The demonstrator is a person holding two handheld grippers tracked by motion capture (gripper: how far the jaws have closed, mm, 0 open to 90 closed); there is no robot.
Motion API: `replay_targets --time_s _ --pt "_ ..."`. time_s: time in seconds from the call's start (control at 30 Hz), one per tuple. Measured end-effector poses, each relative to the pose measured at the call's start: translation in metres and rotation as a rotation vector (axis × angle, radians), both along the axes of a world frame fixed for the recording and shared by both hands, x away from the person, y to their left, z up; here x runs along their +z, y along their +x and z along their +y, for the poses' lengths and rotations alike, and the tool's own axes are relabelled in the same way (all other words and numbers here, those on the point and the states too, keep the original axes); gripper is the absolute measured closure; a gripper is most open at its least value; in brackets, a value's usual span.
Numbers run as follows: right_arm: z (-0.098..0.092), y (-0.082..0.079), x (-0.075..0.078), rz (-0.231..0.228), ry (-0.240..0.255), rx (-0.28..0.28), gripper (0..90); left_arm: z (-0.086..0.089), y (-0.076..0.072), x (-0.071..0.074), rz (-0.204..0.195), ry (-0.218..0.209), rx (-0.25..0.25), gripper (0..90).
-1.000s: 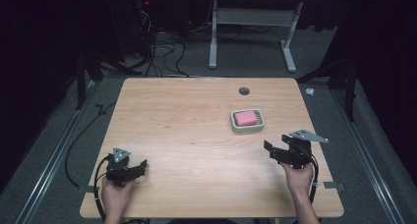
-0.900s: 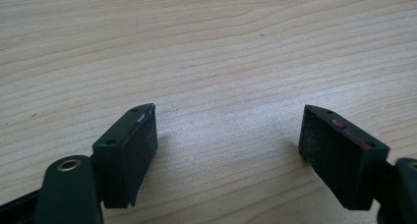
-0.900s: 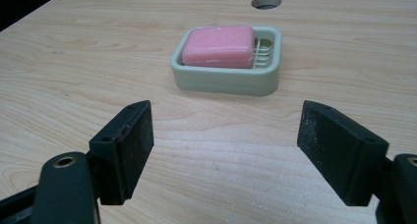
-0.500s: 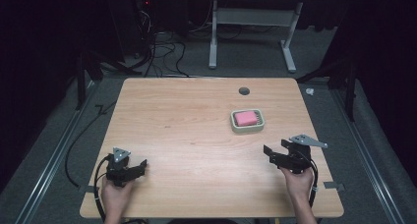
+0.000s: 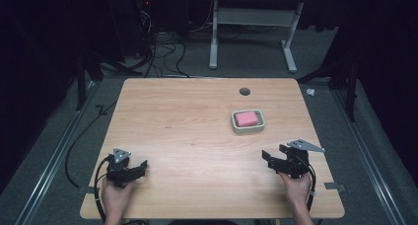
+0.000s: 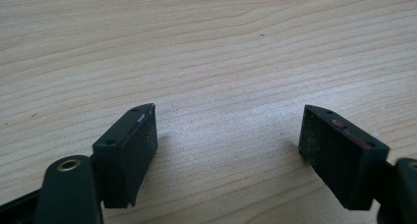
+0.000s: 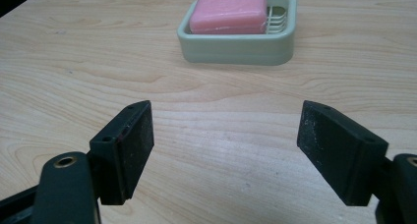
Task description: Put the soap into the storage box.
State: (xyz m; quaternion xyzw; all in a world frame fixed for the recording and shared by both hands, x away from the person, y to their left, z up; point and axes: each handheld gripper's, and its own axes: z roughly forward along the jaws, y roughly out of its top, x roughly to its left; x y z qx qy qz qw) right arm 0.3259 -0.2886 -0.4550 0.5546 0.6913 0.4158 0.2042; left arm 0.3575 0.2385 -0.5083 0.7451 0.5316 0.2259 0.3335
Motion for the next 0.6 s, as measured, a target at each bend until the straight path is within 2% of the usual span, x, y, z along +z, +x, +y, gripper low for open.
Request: replay_targets --time_s 0.6 --pt "0.008 -0.002 -0.012 0.033 -0.01 0.015 22.8 0.0 0.0 0.0 0.0 0.0 0.0 22.9"
